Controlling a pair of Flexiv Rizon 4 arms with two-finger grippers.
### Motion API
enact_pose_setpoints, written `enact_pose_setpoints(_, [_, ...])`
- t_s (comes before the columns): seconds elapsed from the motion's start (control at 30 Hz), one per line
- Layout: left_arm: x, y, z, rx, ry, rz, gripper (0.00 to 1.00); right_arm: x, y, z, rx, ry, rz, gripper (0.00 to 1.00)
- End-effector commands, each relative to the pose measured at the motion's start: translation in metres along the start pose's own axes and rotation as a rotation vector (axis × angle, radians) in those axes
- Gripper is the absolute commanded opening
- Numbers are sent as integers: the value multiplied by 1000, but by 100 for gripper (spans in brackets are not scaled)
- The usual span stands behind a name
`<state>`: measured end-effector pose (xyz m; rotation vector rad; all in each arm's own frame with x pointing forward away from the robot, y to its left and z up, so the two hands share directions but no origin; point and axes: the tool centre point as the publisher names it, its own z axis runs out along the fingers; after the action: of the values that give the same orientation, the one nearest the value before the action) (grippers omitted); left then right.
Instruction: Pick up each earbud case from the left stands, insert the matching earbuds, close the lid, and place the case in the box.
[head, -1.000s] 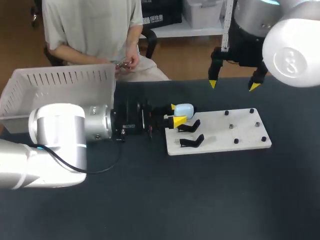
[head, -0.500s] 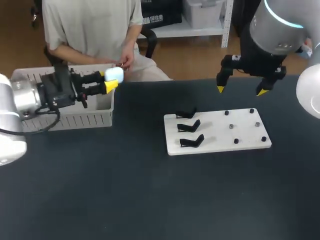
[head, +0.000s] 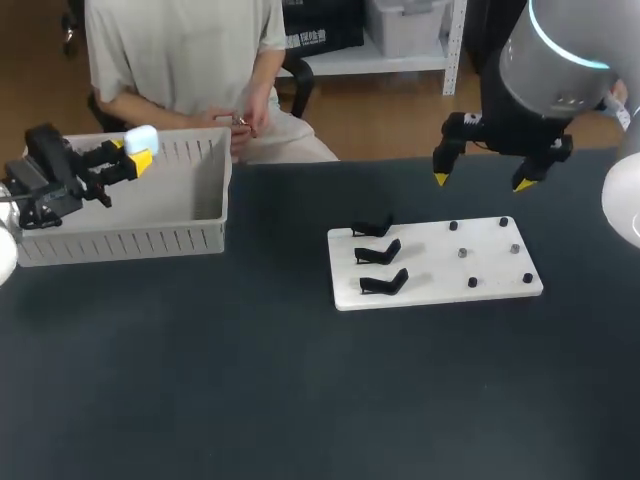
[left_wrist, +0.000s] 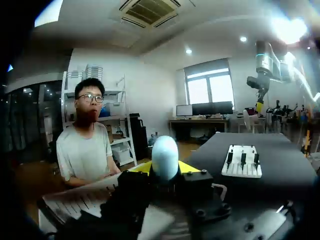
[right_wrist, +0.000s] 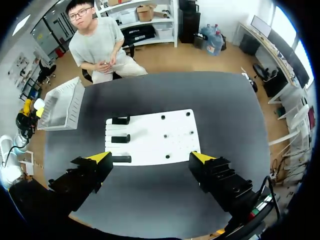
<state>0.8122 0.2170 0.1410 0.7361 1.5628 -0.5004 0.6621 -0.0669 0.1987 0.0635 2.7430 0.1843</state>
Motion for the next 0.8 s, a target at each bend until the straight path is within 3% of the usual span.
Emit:
enact_pose_setpoints(0.03, [4, 14, 39, -327, 73, 25, 7, 3, -1, -1, 0, -11, 3, 100])
enact_pose_setpoints(0.1, [8, 25, 44, -330, 67, 13, 11, 3, -1, -1, 0, -11, 3, 100])
enact_pose_setpoints(0.13, [7, 25, 45, -327, 67, 18, 20, 3, -1, -1, 0, -11, 3, 100])
enact_pose_setpoints(0.17, [2, 19, 47, -322, 67, 23, 49, 3, -1, -1, 0, -11, 3, 100])
enact_pose_setpoints(0.2, [1, 17, 47, -317, 68, 26, 100, 3, -1, -1, 0, -11, 3, 100])
enact_pose_setpoints(0.53, [-5, -9, 19, -303, 130, 73, 100, 3, -1, -1, 0, -11, 3, 100])
enact_pose_setpoints(0.63, [-15, -20, 9, -306, 131, 92, 100, 3, -1, -1, 0, -11, 3, 100])
enact_pose_setpoints(0.8, [-15, -20, 9, -306, 131, 92, 100, 3, -1, -1, 0, -11, 3, 100])
